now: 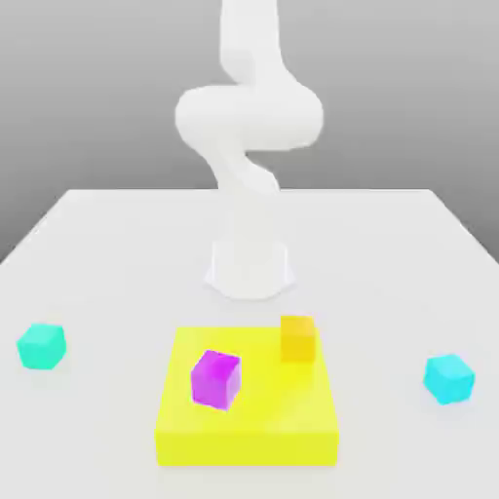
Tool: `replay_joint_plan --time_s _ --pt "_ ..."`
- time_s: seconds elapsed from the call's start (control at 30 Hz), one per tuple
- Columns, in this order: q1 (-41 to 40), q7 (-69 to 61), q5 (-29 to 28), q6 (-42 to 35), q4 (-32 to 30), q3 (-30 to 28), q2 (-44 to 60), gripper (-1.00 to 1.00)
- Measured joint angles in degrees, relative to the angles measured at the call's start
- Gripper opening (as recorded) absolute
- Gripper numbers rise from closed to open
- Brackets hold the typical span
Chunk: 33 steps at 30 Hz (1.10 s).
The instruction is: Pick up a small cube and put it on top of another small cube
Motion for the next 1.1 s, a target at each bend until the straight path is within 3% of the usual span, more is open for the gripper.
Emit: replay_joint_plan --time_s 0.37,0.63,0.87,1.07,1.1 --pt "-16.95 19.95 -4.32 10.89 -8.55 -4.21 19.93 0.0" --pt "-26.36 31.73 -3.93 18.84 -14.71 -10.35 34.16 0.0" --pt "-34.8 35.56 4.98 25.94 -19.84 -13.77 46.98 0.0" --pt "-40.02 29.94 14.08 35.24 -18.19 -7.33 59.3 0.0" --pt "-40.69 29.56 14.58 36.2 -17.95 -6.54 60.49 -1.0"
